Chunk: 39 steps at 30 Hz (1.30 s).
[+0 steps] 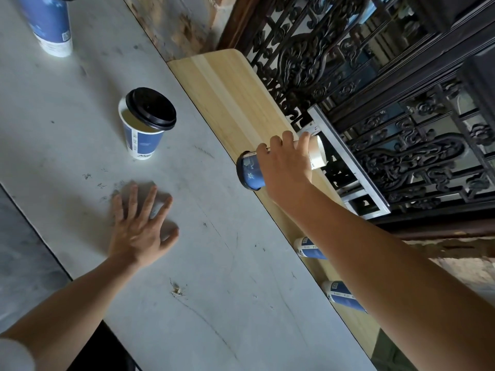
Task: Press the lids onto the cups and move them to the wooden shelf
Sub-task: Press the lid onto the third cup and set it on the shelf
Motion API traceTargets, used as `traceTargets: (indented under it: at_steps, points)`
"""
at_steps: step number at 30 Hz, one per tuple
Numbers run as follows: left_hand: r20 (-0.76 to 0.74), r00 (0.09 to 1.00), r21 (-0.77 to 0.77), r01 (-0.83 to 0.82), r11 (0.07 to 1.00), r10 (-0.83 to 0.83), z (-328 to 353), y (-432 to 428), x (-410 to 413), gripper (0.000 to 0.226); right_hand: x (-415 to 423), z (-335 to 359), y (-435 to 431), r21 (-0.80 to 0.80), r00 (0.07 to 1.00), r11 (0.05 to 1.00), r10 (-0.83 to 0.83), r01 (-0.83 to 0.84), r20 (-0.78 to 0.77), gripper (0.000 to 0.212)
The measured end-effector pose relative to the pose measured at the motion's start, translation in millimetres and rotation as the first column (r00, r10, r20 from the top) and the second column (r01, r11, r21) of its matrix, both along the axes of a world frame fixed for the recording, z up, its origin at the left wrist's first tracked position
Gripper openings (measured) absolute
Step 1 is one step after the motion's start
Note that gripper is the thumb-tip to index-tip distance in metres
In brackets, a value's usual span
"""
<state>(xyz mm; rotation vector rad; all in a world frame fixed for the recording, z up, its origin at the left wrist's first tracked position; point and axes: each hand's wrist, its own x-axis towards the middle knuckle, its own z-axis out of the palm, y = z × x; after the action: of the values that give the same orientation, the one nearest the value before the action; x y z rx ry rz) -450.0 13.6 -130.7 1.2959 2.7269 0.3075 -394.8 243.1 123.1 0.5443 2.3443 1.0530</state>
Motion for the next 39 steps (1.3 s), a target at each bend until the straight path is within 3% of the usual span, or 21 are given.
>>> traceTargets:
  at_steps: [7,10,12,14,16,18,21,23,26,28,31,34,39]
  points:
    - [0.002,1.000,-0.020,-0.004,1.000,0.004,2,0,0,0.083,-2,5,3,0.122,0.943,0.966,-0.249,0.227,0.220,0.037]
    - [0.005,1.000,-0.025,-0.004,1.000,0.005,2,-1,1,0.083,-3,2,2,-0.072,0.884,0.897,-0.412,0.436,0.223,0.041]
    - [0.002,1.000,-0.026,-0.005,1.000,0.005,3,-1,0,0.082,-9,1,1,-0.282,0.807,0.757,-0.544,0.590,0.229,0.061]
    - [-0.002,1.000,-0.031,-0.010,0.999,0.010,4,-1,0,0.082,-14,-2,2,-0.445,0.763,0.641,-0.621,0.626,0.180,0.076]
    - [0.004,1.000,-0.037,-0.015,0.999,0.016,5,-1,1,0.083,-16,-8,6,-0.508,0.780,0.651,-0.622,0.564,0.070,0.075]
    - [0.016,1.000,-0.036,-0.020,0.999,0.021,6,-1,2,0.083,-15,-13,12,-0.465,0.807,0.725,-0.589,0.508,-0.037,0.064]
    - [0.036,0.999,-0.032,-0.022,0.999,0.023,4,-1,2,0.083,-11,-12,24,-0.342,0.768,0.721,-0.640,0.602,0.004,0.060]
    - [0.040,0.999,-0.035,-0.021,0.999,0.022,3,-1,2,0.083,-6,-12,32,-0.330,0.686,0.615,-0.706,0.717,0.174,0.058]
    - [0.035,0.999,-0.037,-0.021,0.999,0.022,1,-2,1,0.083,1,-17,39,-0.353,0.507,0.370,-0.701,0.859,0.500,0.045]
    - [0.029,0.999,-0.039,-0.021,0.999,0.022,-1,-1,1,0.083,5,-18,40,-0.351,0.410,0.242,-0.721,0.905,0.559,0.055]
    - [0.021,1.000,-0.036,-0.021,0.999,0.022,-3,0,1,0.083,14,-30,51,-0.603,0.375,0.041,-0.816,0.797,0.440,0.073]
    - [0.001,1.000,-0.031,-0.025,0.999,0.025,-7,0,2,0.083,18,-46,61,-0.826,0.392,0.028,-0.889,0.563,0.238,0.073]
    - [-0.026,0.999,-0.014,-0.039,0.999,0.038,-11,0,3,0.083,22,-71,75,-0.979,0.225,-0.023,-0.972,0.200,0.069,0.055]
